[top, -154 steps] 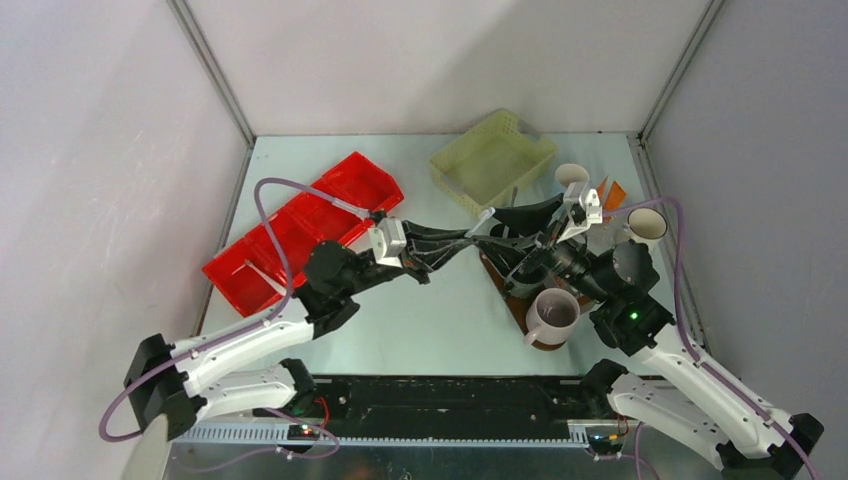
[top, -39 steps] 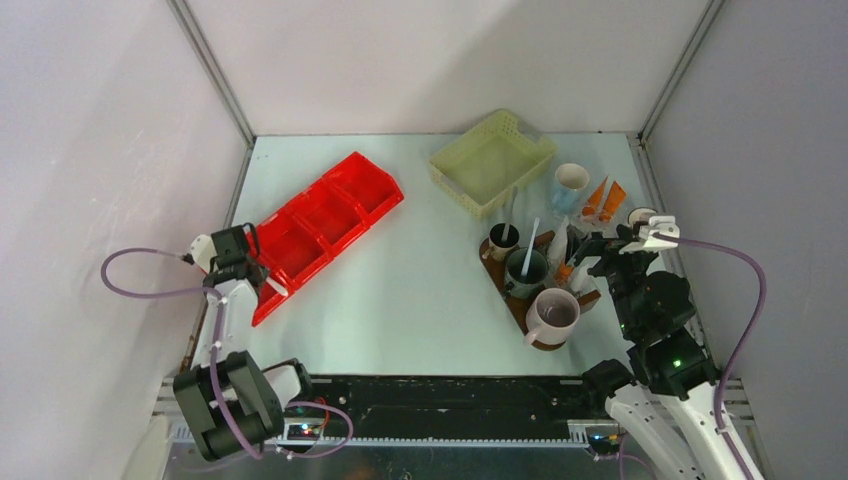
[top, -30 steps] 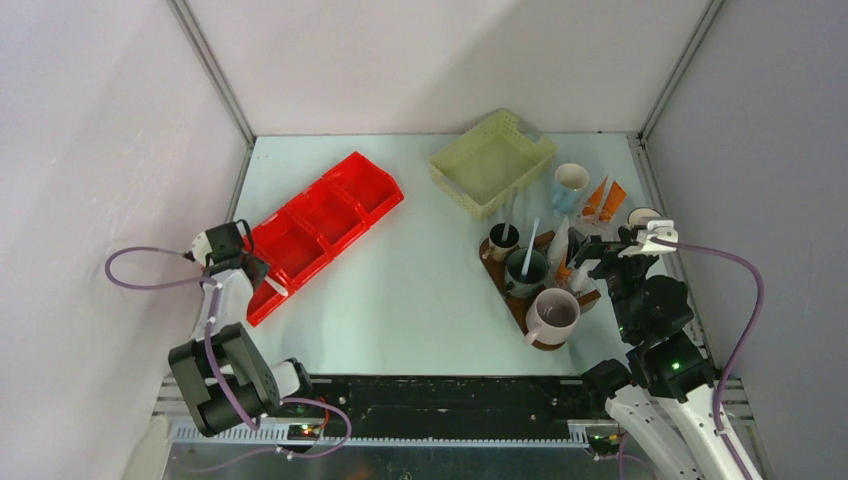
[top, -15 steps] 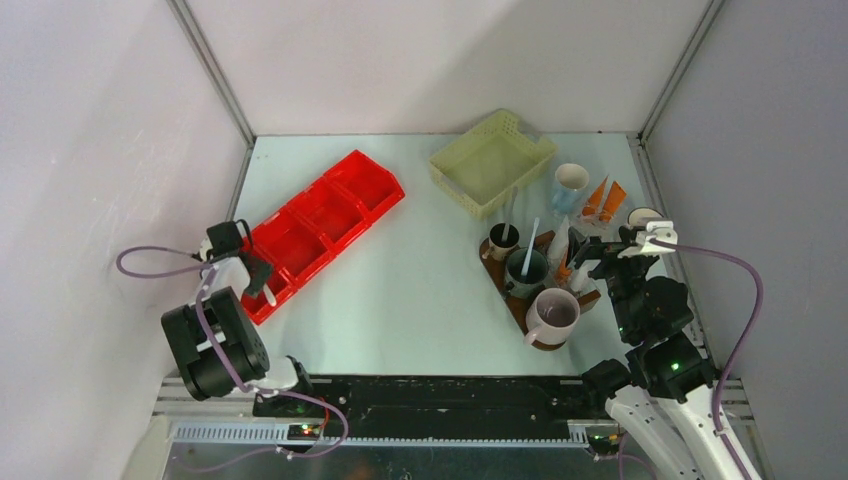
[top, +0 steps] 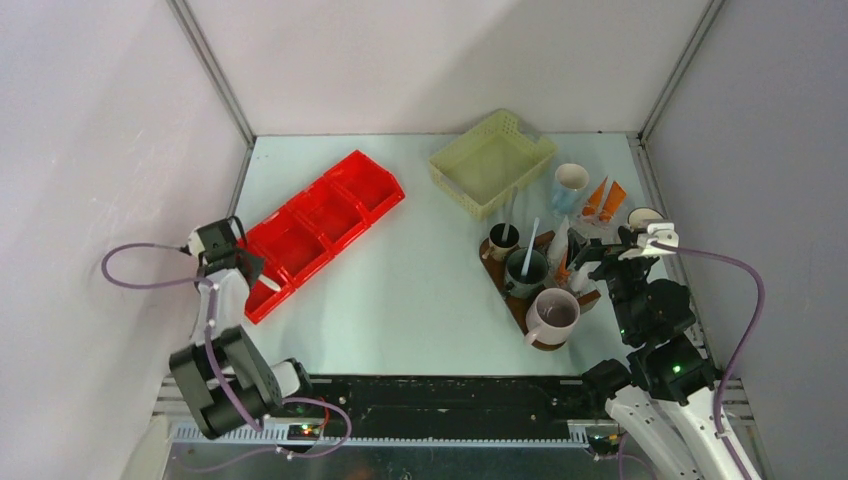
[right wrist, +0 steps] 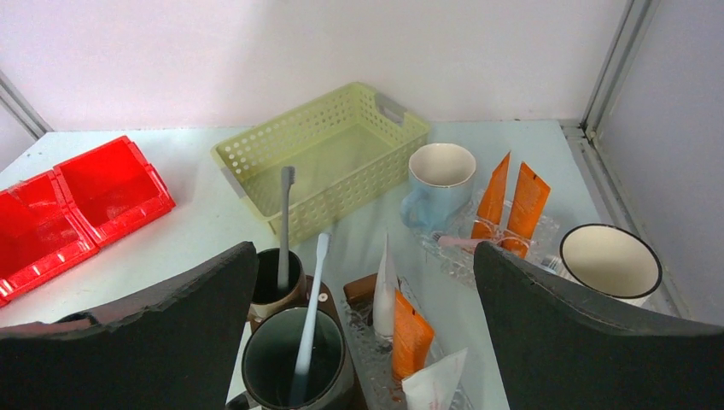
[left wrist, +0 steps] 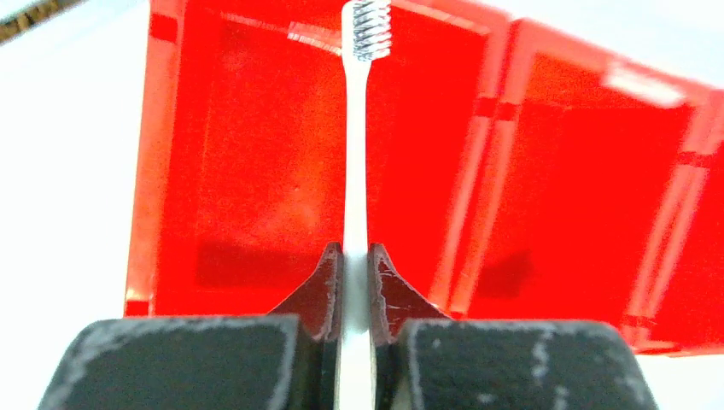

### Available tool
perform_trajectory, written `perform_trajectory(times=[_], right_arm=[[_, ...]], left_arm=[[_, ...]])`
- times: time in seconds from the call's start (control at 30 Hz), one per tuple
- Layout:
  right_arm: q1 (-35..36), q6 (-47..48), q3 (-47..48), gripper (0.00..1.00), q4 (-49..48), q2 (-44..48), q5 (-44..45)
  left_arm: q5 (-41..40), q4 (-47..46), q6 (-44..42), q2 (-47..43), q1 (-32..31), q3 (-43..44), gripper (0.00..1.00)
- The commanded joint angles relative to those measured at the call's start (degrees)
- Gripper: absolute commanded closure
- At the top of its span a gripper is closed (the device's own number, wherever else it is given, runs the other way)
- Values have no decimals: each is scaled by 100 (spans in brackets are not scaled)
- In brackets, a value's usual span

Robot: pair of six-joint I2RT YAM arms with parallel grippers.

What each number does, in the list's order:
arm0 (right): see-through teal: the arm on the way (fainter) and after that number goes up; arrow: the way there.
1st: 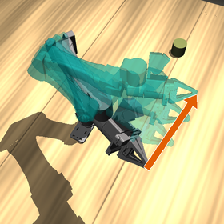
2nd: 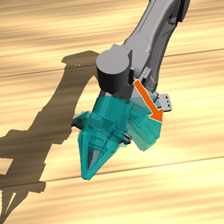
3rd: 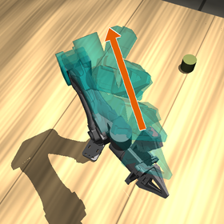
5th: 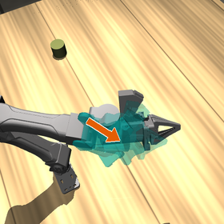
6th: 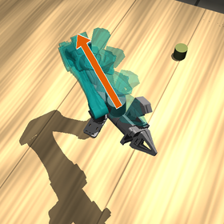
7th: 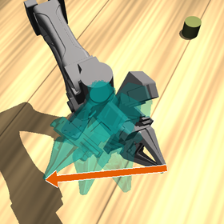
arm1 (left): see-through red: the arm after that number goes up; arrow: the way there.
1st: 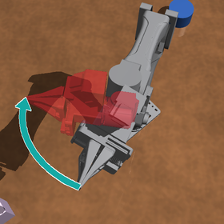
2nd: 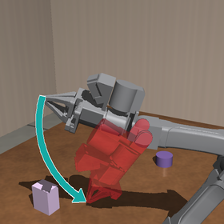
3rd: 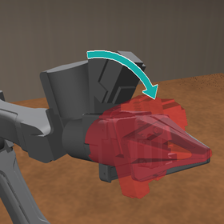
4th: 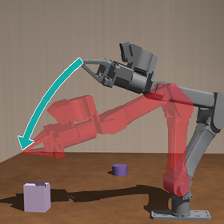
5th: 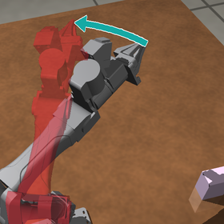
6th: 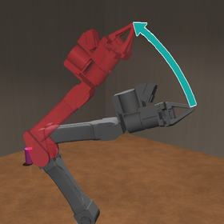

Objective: Prepare toiletry sets of a toothbrush and toothpaste on the tray
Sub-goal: Pick up the toothbrush from the storage box.

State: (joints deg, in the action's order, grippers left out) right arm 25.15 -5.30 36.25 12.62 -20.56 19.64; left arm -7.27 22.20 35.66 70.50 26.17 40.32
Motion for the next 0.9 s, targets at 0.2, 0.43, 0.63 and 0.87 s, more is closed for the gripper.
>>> perform_trajectory(times=[0.2,0.43,0.63,0.87], right_arm=[[127,157,-13,1,-411,103,-233],[183,144,72,1,-444,94,-636],[191,32,207,3,-467,-69,-1141],[199,14,330,6,-598,-271,-2422]], left_arm=[[-107,-281,-331,-1996,-543,-56,100],[-29,-1048,-696,-3318,-1634,-226,100],[100,-2259,-1103,-3920,-2861,-663,100],[492,-3963,-1464,-3891,-4315,-1125,100]])
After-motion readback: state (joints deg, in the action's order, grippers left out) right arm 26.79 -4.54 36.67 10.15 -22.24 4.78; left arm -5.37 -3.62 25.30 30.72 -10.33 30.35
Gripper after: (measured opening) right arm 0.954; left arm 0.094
